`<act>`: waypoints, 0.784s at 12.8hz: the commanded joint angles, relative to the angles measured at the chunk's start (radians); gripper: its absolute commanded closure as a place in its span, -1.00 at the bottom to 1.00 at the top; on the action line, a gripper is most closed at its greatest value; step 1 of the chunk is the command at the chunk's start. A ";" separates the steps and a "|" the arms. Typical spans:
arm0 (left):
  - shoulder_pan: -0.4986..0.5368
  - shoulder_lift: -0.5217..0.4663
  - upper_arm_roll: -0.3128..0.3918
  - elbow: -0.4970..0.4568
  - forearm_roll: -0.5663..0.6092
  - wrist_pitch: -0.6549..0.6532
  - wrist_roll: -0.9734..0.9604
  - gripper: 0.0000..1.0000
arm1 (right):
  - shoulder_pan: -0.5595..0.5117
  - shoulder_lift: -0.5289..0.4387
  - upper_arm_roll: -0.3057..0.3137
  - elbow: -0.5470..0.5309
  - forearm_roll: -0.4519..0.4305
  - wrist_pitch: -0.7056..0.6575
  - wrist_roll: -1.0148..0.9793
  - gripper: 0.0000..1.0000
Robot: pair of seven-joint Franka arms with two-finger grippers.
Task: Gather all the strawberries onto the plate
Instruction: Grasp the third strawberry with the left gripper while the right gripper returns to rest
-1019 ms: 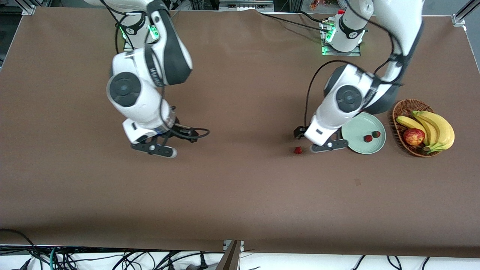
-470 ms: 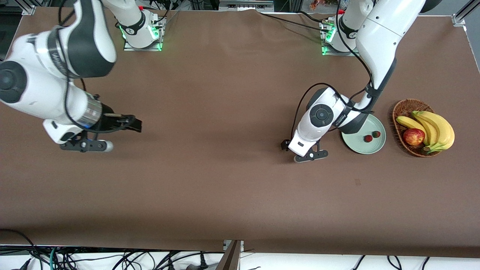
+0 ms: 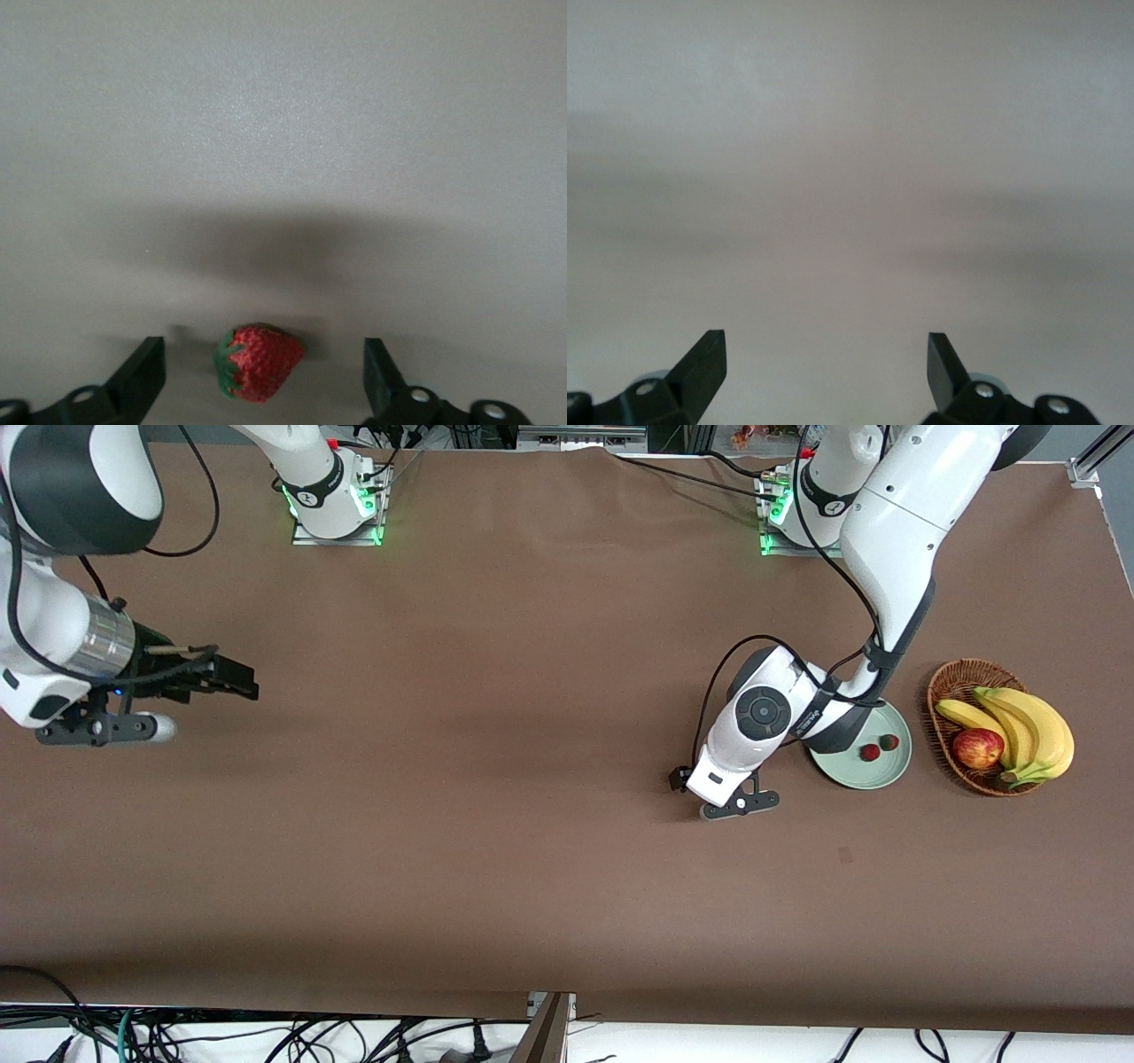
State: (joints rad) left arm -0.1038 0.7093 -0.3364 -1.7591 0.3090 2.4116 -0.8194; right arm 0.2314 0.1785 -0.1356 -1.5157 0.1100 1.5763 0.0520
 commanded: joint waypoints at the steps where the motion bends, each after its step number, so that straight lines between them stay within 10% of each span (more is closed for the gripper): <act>1: -0.001 0.013 -0.001 0.023 0.019 -0.002 -0.020 -0.05 | -0.093 -0.128 0.112 -0.151 -0.032 0.036 -0.011 -1.00; 3: 0.001 0.010 -0.001 0.024 0.013 -0.005 -0.021 0.49 | -0.101 -0.184 0.123 -0.240 -0.062 0.092 -0.011 -1.00; 10: 0.013 -0.109 -0.001 0.064 -0.123 -0.211 0.107 0.55 | -0.096 -0.200 0.123 -0.236 -0.128 0.105 -0.047 -1.00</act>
State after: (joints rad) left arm -0.1022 0.6832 -0.3366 -1.7041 0.2694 2.3004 -0.8076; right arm 0.1565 0.0016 -0.0346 -1.7404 -0.0046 1.6751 0.0258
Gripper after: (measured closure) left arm 0.612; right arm 0.000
